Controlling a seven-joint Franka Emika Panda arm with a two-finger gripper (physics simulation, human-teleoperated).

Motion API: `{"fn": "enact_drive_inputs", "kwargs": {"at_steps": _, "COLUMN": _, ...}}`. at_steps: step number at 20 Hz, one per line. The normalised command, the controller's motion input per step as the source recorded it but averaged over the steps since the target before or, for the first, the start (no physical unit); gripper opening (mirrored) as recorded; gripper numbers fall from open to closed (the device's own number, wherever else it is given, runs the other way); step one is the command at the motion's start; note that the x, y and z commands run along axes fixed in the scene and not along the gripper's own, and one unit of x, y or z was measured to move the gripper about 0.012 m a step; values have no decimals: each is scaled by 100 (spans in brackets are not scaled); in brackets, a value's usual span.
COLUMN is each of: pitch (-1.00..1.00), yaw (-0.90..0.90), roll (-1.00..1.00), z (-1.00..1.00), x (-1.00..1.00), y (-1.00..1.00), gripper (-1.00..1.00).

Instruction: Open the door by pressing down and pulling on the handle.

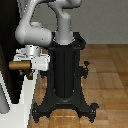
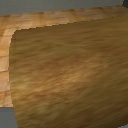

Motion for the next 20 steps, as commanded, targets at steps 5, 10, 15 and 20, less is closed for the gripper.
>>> {"fn": "enact_drive_inputs", "kwargs": {"at_steps": 5, "pitch": 0, "yaw": 0, "roll": 0, "z": 0, "x": 0, "y": 100, "gripper": -100}}
{"fn": "enact_drive_inputs", "kwargs": {"at_steps": 10, "pitch": 0, "yaw": 0, "roll": 0, "z": 0, "x": 0, "y": 100, "gripper": -100}}
{"fn": "enact_drive_inputs", "kwargs": {"at_steps": 15, "pitch": 0, "yaw": 0, "roll": 0, "z": 0, "x": 0, "y": 100, "gripper": -100}}
{"fn": "enact_drive_inputs", "kwargs": {"at_steps": 20, "pitch": 0, "yaw": 0, "roll": 0, "z": -60, "x": 0, "y": 60, "gripper": -100}}
